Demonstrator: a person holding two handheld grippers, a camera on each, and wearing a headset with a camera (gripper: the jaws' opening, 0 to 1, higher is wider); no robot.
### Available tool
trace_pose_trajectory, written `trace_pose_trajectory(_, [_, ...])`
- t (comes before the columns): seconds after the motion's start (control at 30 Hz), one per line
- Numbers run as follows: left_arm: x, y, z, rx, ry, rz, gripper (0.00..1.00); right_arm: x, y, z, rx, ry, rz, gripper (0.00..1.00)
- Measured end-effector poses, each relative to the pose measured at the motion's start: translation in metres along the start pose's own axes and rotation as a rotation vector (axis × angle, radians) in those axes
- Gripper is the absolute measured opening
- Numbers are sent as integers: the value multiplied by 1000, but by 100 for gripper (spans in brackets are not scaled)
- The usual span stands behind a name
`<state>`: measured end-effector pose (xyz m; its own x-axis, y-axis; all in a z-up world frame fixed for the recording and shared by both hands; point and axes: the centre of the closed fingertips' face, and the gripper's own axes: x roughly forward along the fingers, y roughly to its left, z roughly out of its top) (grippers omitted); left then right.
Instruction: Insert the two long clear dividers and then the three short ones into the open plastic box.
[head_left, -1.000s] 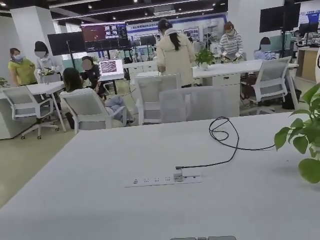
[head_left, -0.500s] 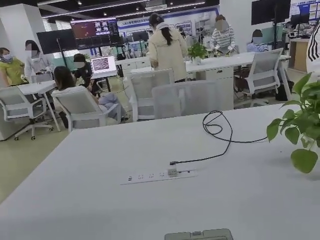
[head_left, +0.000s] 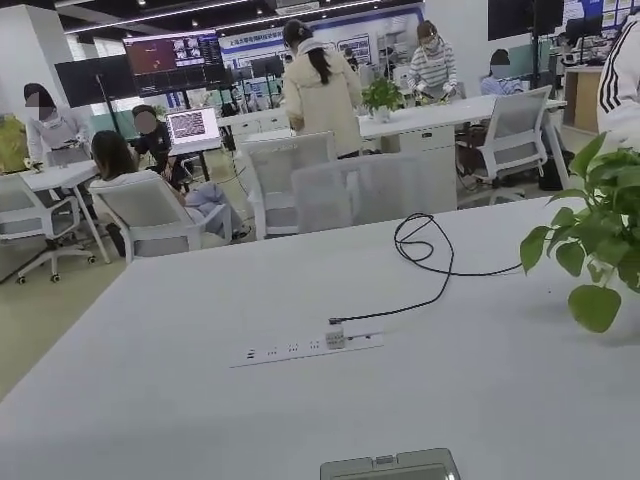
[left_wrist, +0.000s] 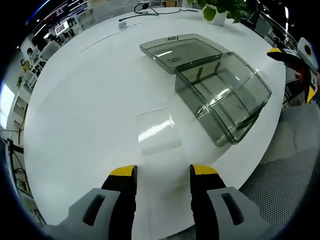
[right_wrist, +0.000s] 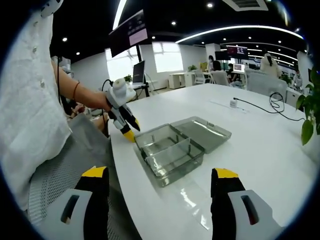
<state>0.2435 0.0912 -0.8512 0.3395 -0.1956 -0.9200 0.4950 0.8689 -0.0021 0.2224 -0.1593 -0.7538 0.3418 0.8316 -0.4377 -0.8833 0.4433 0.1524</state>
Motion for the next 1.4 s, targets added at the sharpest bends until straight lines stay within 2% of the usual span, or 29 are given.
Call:
trace_pose_trajectory(0.13, [0, 3, -1, 12, 15, -6, 38, 0, -1, -1, 5, -3, -5, 84])
trace_pose_trajectory(0.47, [0, 6, -1, 52, 110, -24, 33, -2, 0, -3, 18, -11, -25, 83])
trace_pose_trajectory(0.67, [1, 6, -2, 88, 143, -37, 32, -4, 0, -5, 23, -11, -34, 82])
trace_pose_trajectory(0.77, [1, 5, -2, 114, 149, -48, 32, -4, 0, -6, 30, -9, -37, 82])
trace_pose_trajectory(1.0, [0, 6, -1, 105, 153, -75, 30, -5, 0, -6, 32, -12, -48, 81])
trace_pose_trajectory(1.23, [0, 5, -2, 131, 184, -89, 30, -8, -1, -7, 36, -13, -58, 81])
trace_pose_trajectory(1.4, [-1, 5, -2, 95, 170, -100, 30, -9, -1, -7, 38, -12, -61, 81])
